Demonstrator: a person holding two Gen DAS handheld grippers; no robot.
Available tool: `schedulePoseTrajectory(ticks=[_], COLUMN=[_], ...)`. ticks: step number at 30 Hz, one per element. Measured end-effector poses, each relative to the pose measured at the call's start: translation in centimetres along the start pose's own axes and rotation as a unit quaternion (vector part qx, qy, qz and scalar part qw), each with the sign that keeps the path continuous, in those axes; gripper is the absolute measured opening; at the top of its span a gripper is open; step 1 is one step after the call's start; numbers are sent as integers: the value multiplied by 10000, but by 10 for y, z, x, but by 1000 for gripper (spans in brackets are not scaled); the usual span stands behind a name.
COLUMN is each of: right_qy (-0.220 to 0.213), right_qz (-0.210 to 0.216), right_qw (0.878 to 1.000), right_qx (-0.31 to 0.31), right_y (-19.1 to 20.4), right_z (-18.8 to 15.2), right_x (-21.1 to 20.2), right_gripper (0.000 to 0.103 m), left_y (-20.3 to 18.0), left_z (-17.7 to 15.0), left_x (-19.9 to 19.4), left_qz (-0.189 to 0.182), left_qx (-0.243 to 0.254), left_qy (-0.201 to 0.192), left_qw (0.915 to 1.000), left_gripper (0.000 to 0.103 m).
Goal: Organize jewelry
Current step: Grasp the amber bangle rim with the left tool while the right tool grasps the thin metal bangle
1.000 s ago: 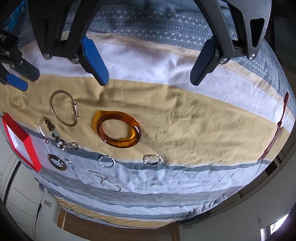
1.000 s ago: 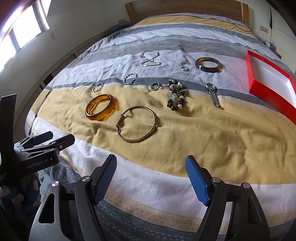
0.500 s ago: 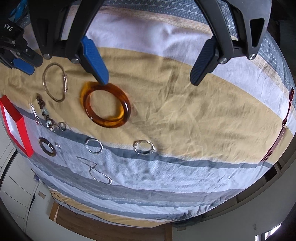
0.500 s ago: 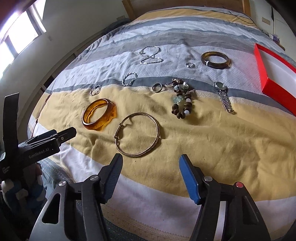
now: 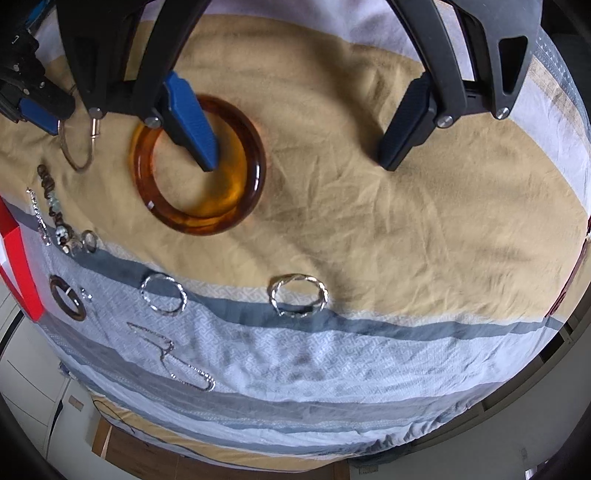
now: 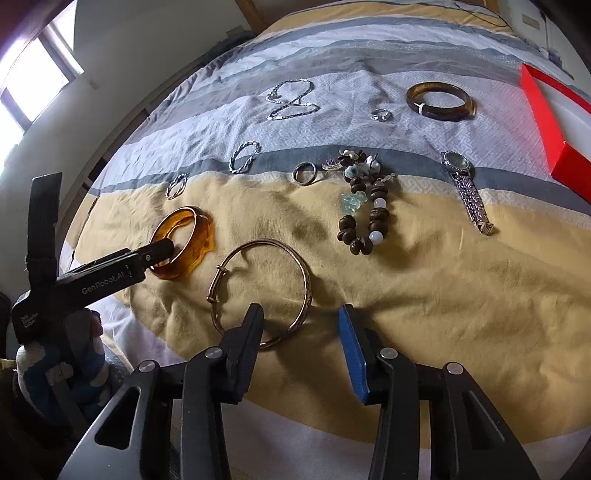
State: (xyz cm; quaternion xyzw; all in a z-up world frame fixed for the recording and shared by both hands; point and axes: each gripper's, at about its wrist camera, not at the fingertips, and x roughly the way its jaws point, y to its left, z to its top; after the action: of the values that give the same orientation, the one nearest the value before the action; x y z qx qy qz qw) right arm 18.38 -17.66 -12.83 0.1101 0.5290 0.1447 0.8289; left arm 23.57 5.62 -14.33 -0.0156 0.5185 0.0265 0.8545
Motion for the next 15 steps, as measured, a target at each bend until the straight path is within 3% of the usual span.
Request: schedulePoseTrajectory(ticks=[8,11,13,15], right_qy=[160,158,156,135], right_qz=[94,2,-69,-98], right_qw=[9996,9992,9990,9990], right_qx=[-220,-365,-413,-424], right_y=[2,3,3,4], right_z=[11,15,16,15], right_x=[25,30,29,26], right_gripper=[30,18,8,7], left_y=[-3,-5,-7,-11], left_z=[10,10,8,6], left_x=[17,16,12,7], left_qz=[-100,-54,-32,-14], left_qx=[83,120,165,253], left_qy=[180,102,33,-39], left_qw=[9998,9999,9999,9997], left_gripper=[87,85,79,64])
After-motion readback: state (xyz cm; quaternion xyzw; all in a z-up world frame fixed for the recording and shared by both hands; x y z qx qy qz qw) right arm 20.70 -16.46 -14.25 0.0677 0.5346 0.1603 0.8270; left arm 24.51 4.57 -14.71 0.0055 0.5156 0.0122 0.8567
